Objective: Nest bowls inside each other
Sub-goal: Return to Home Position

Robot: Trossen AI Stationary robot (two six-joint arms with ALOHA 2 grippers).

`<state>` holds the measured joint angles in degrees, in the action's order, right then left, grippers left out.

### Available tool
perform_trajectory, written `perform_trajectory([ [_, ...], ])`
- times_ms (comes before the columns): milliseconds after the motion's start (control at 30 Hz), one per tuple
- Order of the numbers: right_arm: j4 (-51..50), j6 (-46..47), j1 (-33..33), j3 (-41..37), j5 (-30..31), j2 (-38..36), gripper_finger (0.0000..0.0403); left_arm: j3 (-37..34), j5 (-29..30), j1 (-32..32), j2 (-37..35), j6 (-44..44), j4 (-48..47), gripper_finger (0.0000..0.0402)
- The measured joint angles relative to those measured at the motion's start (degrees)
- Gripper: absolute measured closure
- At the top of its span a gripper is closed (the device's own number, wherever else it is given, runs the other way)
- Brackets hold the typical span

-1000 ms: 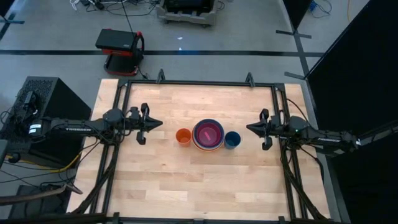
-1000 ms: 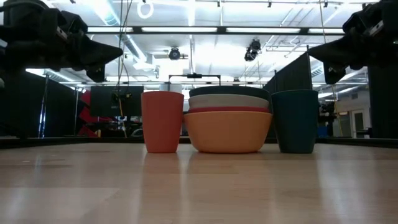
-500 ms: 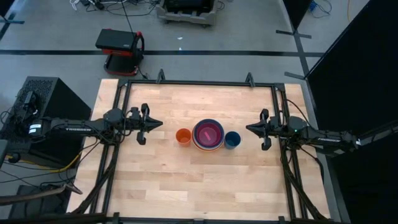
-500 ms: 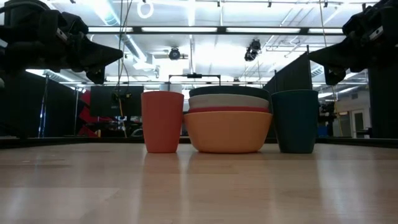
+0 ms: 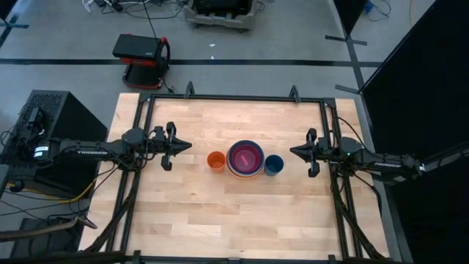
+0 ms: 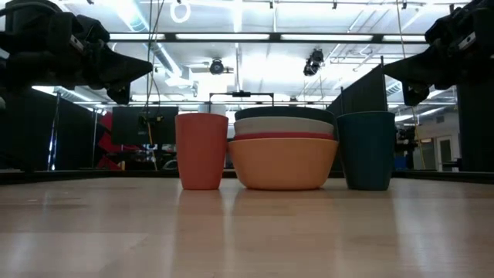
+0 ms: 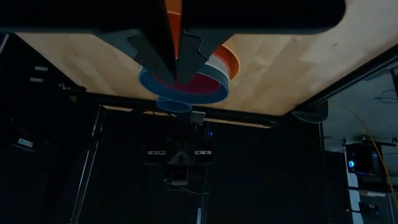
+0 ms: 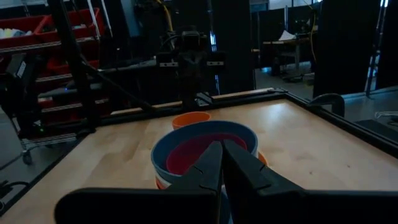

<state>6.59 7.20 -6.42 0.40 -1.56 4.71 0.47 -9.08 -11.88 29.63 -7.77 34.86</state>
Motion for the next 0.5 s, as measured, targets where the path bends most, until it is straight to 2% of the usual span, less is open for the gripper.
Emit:
perform_trajectory([
  [500,0.03,0.01,0.00,-0.04,-0.02,0.00,0.0403,-0.01,0.02,0.00,0.00,-0.02,-0.01,0.0399],
])
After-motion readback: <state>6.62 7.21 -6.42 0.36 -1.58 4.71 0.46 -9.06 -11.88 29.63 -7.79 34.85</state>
